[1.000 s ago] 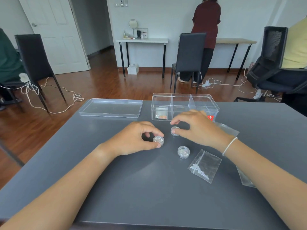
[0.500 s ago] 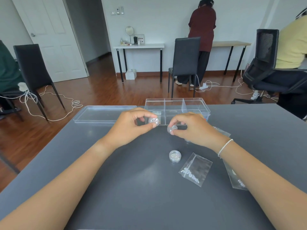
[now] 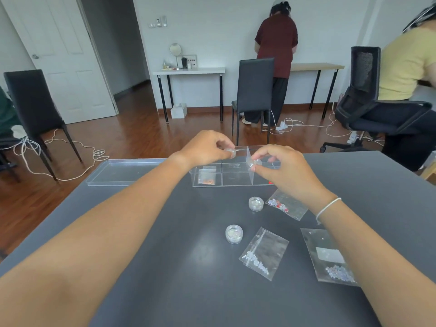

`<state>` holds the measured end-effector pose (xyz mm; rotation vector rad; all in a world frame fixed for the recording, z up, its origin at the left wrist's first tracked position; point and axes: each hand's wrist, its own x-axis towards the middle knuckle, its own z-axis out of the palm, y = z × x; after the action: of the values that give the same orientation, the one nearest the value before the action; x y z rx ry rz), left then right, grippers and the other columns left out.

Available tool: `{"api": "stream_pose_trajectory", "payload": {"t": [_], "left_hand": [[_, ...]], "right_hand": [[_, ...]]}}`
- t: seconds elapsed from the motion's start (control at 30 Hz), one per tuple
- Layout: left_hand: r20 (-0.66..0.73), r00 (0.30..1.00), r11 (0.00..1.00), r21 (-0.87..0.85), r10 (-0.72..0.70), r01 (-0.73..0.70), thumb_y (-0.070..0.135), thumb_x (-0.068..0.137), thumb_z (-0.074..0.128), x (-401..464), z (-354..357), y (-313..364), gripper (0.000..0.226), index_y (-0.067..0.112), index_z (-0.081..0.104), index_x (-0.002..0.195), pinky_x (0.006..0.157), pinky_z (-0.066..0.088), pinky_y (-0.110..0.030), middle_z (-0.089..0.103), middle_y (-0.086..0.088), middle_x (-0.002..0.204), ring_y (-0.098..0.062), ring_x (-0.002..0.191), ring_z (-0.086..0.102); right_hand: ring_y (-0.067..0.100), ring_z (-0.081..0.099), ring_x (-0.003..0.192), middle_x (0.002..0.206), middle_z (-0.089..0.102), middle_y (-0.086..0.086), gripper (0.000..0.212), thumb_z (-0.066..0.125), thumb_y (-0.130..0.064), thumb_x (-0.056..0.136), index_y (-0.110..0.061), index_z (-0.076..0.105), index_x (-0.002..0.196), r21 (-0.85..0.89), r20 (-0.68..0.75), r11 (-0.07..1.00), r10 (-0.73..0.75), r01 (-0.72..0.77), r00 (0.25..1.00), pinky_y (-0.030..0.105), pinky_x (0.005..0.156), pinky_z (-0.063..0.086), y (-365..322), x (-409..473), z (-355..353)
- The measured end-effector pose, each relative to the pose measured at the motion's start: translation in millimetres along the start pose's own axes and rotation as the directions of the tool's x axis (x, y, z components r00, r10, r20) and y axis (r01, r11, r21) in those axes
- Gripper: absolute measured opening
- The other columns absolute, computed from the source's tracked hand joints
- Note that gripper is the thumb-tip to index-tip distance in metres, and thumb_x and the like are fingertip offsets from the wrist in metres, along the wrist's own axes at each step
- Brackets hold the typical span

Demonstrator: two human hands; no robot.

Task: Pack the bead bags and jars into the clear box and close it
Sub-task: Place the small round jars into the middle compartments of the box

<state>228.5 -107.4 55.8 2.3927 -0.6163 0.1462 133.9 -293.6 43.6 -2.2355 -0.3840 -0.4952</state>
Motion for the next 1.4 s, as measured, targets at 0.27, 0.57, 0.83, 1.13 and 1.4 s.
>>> {"api": "stream_pose_trajectory", "payload": {"t": [0.27,0.57,0.83,1.13,1.4], "left_hand": [[0.113,0.989,0.942,0.333,-0.09,0.048,0.033,0.073,0.07,22.7,7.8,-1.5,0.017,0.023,0.069,0.088,0.091,0.038,-0.035,0.067,0.006,0.096,-0.017,0.098,0.058],[0.147,0.978,0.841,0.54,-0.147,0.045,0.028,0.075,0.069,32.6,21.0,6.5,0.018,0.021,0.068,0.092,0.085,0.026,-0.035,0.069,0.004,0.103,-0.021,0.101,0.057],[0.137,0.976,0.843,0.532,-0.172,0.074,0.027,0.076,0.067,32.8,23.6,5.9,0.017,0.021,0.068,0.092,0.087,0.026,-0.037,0.069,0.004,0.102,-0.022,0.101,0.056],[-0.061,0.997,0.944,0.326,-0.037,0.055,0.027,0.083,0.054,2.5,4.6,5.0,0.018,0.026,0.07,0.09,0.095,0.038,-0.037,0.068,0.005,0.108,-0.019,0.106,0.056],[-0.259,0.965,0.981,0.176,-0.039,0.087,0.029,0.084,0.058,-58.4,3.1,-28.0,0.024,0.024,0.065,0.107,0.1,0.036,-0.037,0.06,0.0,0.121,-0.027,0.111,0.047]], "right_hand": [[0.01,0.048,0.089,0.084,0.051,-0.034,0.023,0.065,-0.033,0.078,-0.049,0.05,0.069,-0.028,0.006,0.999,0.026,-0.026,1.0,0.049,0.097,0.036,1.8,1.5,-1.6],[0.013,0.048,0.091,0.089,0.058,-0.02,0.015,0.065,-0.032,0.079,-0.042,0.055,0.076,-0.025,0.013,0.999,0.028,-0.028,1.0,0.051,0.097,0.037,5.9,3.1,0.4],[0.012,0.048,0.093,0.092,0.057,-0.019,0.011,0.065,-0.031,0.079,-0.039,0.057,0.078,-0.037,0.018,0.998,0.047,-0.046,0.999,0.054,0.098,0.036,7.0,2.3,-0.2],[0.011,0.048,0.093,0.084,0.053,-0.028,0.015,0.065,-0.032,0.078,-0.043,0.055,0.076,-0.026,0.017,0.998,0.054,-0.054,0.998,0.049,0.098,0.037,9.5,2.7,0.6],[0.012,0.05,0.091,0.085,0.057,-0.023,0.007,0.065,-0.031,0.079,-0.035,0.06,0.08,-0.032,0.009,0.997,0.066,-0.066,0.998,0.051,0.099,0.036,10.2,11.8,1.8]]}}
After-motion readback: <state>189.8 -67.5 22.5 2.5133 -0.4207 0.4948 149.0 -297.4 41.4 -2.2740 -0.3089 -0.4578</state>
